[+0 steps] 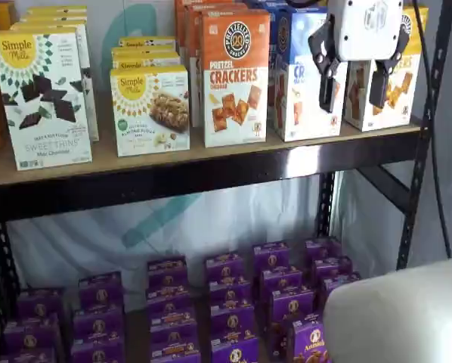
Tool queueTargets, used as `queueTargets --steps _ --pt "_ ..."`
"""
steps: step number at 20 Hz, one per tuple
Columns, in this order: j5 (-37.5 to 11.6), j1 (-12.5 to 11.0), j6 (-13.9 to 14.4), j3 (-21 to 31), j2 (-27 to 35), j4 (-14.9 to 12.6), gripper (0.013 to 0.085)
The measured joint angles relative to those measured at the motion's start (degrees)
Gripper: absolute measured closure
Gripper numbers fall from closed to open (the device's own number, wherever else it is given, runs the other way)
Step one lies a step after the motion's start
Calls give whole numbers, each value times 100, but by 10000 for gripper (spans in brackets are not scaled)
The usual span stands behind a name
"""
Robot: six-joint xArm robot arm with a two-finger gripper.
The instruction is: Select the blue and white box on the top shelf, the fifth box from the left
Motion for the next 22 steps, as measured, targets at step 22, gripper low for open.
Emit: queueTargets --steps 22 --pt "-1389 183 81 144 388 -384 130"
